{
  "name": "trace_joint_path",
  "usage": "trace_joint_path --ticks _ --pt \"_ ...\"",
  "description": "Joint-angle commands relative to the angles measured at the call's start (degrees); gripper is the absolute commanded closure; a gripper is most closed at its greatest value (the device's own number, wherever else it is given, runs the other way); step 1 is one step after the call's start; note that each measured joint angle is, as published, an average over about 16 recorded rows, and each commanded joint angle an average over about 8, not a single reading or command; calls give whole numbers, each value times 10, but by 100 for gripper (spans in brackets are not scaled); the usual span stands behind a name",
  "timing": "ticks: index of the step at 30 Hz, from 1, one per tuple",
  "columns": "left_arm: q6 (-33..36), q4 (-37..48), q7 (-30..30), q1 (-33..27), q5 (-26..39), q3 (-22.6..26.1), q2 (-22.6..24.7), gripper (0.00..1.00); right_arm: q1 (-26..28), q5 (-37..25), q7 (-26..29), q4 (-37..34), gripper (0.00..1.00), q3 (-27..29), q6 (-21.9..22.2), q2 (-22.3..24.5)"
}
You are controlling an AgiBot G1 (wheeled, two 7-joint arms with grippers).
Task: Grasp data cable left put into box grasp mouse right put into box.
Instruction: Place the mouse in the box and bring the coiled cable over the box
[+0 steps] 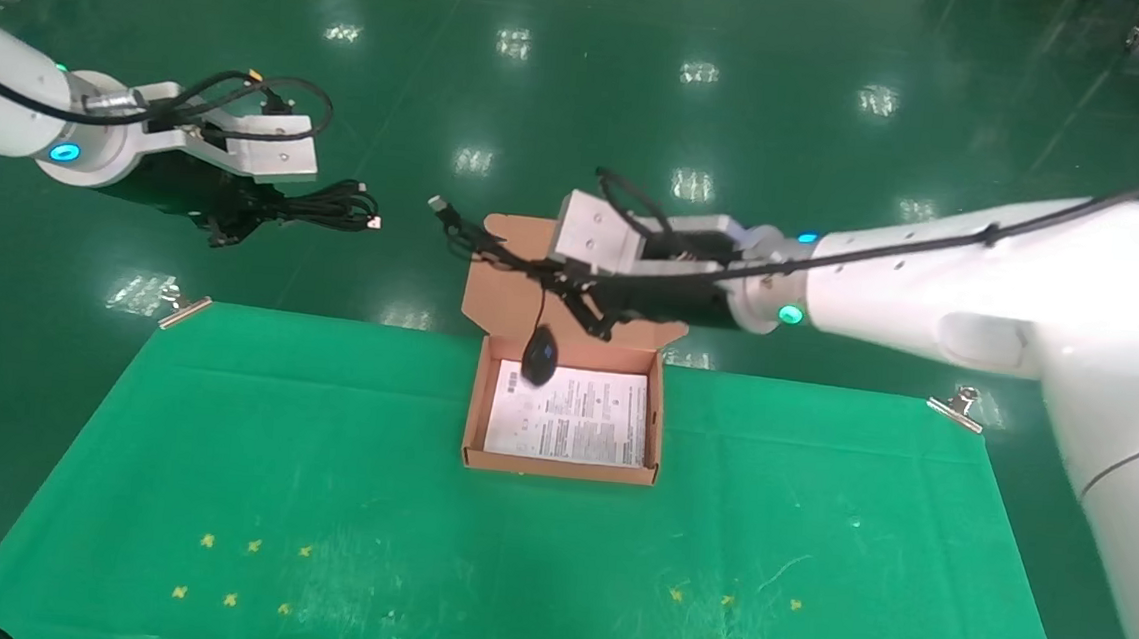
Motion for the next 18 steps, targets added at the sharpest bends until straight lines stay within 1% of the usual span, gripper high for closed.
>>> trace_joint_path --ticks 1,8,18 --pt "3 -17 -14 3 5 2 -5 100 -9 5 6 1 100 -5 3 -4" --pt "8 -55 -42 10 17 4 -18 100 -31 36 23 -3 100 -32 32 -2" --pt "13 -83 -64 16 26 6 -26 100 -33 29 20 -73 100 -65 76 0"
